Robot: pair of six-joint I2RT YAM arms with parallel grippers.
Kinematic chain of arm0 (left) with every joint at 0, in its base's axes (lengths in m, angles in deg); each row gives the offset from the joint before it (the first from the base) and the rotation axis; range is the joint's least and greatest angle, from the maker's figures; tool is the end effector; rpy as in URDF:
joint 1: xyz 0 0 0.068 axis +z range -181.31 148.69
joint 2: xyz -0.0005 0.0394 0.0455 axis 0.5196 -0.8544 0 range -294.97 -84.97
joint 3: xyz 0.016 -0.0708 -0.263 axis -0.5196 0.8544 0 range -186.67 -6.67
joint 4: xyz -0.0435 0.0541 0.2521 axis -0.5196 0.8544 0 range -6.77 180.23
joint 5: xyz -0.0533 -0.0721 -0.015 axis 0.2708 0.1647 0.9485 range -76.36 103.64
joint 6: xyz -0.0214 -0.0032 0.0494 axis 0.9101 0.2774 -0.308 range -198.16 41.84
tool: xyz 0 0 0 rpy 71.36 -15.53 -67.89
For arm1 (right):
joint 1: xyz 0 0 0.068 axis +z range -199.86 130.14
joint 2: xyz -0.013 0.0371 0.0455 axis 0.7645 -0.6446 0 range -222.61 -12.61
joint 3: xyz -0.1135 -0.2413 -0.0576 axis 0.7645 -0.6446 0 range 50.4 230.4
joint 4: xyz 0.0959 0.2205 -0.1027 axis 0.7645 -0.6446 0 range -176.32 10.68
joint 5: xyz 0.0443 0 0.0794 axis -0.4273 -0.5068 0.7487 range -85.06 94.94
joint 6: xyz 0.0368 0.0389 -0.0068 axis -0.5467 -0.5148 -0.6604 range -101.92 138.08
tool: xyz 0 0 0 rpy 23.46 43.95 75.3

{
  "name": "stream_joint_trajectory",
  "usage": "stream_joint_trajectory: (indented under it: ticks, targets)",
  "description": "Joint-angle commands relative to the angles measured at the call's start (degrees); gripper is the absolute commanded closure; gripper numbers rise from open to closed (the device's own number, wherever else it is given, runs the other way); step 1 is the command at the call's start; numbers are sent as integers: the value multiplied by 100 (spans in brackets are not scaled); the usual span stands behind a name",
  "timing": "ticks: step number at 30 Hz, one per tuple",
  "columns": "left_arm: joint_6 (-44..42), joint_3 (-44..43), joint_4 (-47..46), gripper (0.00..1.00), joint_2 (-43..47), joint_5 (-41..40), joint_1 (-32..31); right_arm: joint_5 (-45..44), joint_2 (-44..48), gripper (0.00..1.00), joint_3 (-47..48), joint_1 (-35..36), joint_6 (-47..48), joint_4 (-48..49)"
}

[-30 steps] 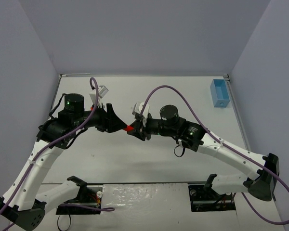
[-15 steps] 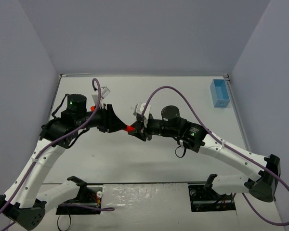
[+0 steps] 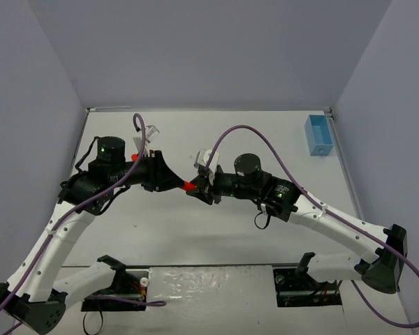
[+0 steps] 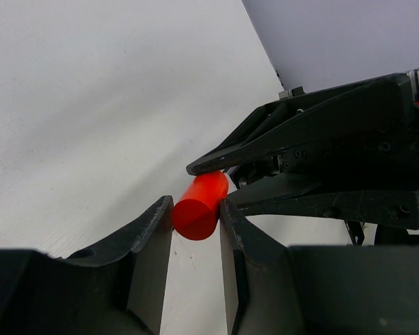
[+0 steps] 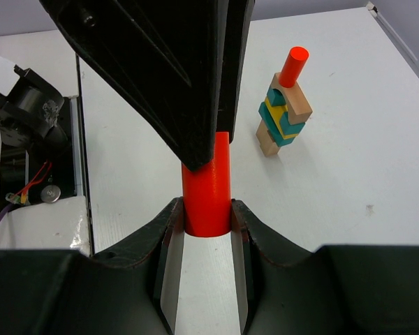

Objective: Build the wood block tower

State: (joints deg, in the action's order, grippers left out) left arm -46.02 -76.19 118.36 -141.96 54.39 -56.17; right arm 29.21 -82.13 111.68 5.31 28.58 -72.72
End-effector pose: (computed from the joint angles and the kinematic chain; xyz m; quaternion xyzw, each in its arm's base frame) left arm 0.1677 -0.1033 0.4078 0.1432 0.7906 -0.5027 0.3188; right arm 0.1508 0.2425 0.3820 -0.5033 0.5097 0.3984 0.5728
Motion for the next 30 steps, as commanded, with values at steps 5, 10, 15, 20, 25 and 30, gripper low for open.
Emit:
stream_joint_trajectory:
  ticks: [5,10,15,20,25,30]
  targets:
    - [179,-2,-568,92,21,224,-19,-10,202,95,69,19,40,605]
    - [187,17,-580,87,10,232,-19,-27,211,95,60,19,48,623]
    - [187,26,-577,85,-19,244,-19,-42,202,95,69,19,40,637]
    - [179,40,-577,95,4,241,-19,-75,195,95,53,19,31,649]
    - [138,28,-577,100,46,117,-19,-104,176,72,27,12,14,642]
    - [30,-12,-414,100,105,-229,-19,-215,194,22,-97,-12,0,640]
